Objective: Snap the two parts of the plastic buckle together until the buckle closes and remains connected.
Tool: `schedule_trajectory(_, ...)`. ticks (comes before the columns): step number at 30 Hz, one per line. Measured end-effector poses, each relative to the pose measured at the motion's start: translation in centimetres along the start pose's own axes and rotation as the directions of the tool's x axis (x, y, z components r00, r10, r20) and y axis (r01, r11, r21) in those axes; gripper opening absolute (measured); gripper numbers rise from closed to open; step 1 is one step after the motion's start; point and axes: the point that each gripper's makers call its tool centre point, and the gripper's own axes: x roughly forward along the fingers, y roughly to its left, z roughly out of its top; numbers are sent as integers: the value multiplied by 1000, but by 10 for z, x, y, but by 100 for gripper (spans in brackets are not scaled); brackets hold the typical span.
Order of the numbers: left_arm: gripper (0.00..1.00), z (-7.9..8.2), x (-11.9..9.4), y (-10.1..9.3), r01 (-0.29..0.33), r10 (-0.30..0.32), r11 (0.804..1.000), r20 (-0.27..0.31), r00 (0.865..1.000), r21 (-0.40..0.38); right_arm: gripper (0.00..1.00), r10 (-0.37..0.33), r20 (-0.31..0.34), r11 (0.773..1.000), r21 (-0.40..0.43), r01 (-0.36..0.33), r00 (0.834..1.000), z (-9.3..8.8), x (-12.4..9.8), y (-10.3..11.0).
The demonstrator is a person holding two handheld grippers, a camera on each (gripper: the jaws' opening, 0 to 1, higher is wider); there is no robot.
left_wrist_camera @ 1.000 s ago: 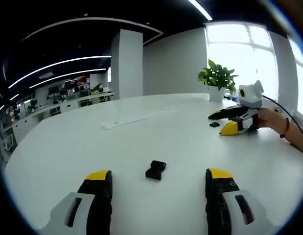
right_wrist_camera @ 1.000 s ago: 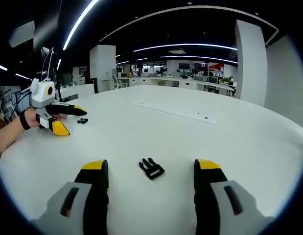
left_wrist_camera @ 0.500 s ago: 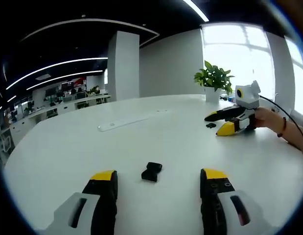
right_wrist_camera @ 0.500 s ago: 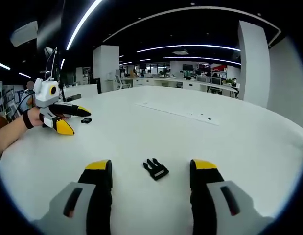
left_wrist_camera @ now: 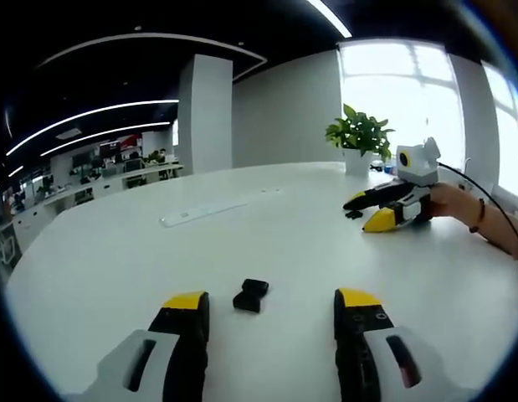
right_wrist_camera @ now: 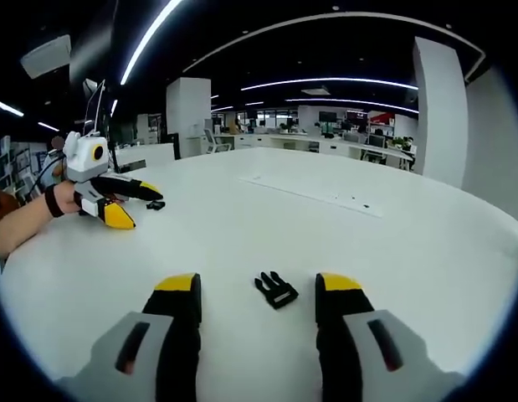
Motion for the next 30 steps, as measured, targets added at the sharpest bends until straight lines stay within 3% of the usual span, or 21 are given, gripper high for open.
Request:
schedule_trajectory(7, 56, 0, 0, -4, 12, -12, 1000, 1, 1000, 6, 52, 8, 4, 1000, -4, -8, 1000, 2, 2, -5)
schedule_trajectory(17, 52, 0, 0, -6, 11, -11, 1000, 4, 1000, 10, 37, 43, 7, 999, -16, -43, 999, 3, 6, -2)
schedule_trajectory(25, 44, 0, 1, -6, 1, -2, 1000, 11, 1000, 3, 35, 50, 11, 999, -22, -50, 999, 3, 7, -1)
schedule_trajectory(30, 43, 0, 1, -4, -18, 18, 1000, 14, 1000, -6, 33, 41, 18, 999, -23, -41, 999, 3, 7, -2)
